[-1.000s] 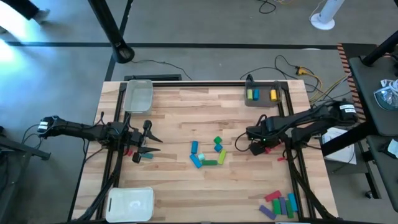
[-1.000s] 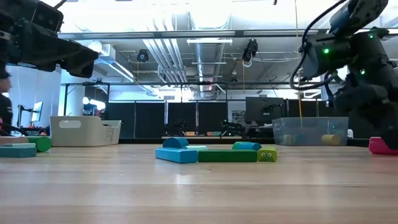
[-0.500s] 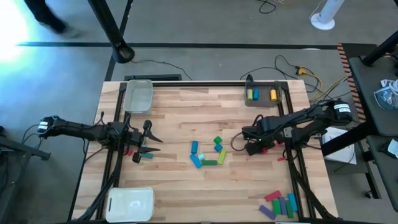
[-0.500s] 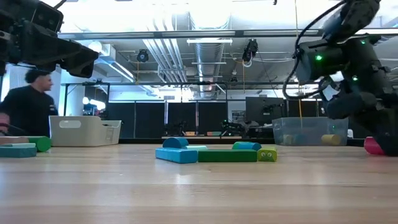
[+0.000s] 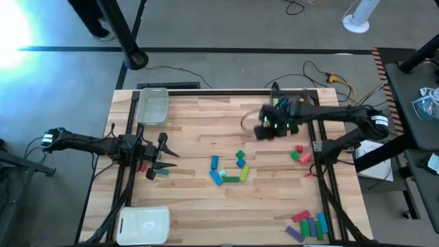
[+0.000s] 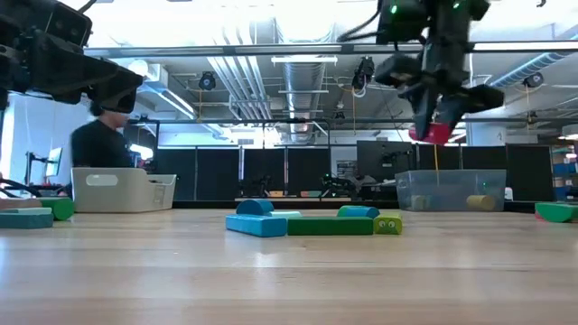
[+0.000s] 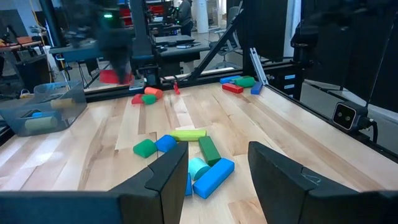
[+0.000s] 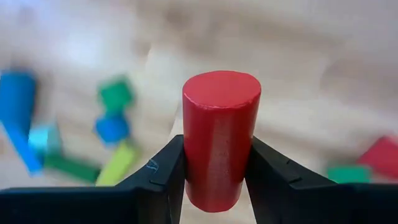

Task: Sort blocks
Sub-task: Put the red cylindrical block into the black bin, then put the orange cylindrical block into the black bin, then put the blue cylindrical block into the black bin

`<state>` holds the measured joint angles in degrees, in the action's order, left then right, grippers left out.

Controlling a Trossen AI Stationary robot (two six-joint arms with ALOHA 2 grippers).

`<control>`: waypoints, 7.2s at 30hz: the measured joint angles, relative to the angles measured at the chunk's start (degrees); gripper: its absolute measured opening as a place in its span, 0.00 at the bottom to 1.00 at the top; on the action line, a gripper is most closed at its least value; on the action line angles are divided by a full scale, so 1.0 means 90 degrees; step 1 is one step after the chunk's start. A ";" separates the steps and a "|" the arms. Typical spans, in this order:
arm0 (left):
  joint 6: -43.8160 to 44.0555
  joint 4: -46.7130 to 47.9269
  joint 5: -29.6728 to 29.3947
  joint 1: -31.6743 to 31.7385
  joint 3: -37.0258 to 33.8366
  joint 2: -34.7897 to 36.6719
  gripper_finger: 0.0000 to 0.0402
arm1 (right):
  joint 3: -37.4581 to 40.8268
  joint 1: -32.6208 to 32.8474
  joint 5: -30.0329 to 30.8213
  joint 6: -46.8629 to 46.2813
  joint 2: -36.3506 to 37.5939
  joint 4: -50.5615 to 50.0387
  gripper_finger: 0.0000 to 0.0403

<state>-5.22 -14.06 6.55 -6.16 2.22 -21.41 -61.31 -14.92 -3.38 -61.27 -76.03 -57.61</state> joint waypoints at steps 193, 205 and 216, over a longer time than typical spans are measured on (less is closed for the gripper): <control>0.0001 0.0000 0.0000 0.0001 0.0000 0.0000 0.38 | -0.1573 -0.5232 0.1056 0.3068 -0.2615 -0.0598 0.30; 0.0000 -0.0002 -0.0002 0.0000 0.0000 0.0000 0.38 | -0.1573 -0.5518 0.0991 0.3219 -0.3369 -0.0020 0.35; 0.0001 -0.0002 -0.0002 0.0000 0.0000 0.0000 0.38 | -0.1590 -0.5496 0.0993 0.3076 -0.3000 0.0130 0.48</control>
<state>-5.21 -14.09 6.53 -6.17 2.22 -21.41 -75.61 -64.38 5.56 -33.59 -103.03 -56.45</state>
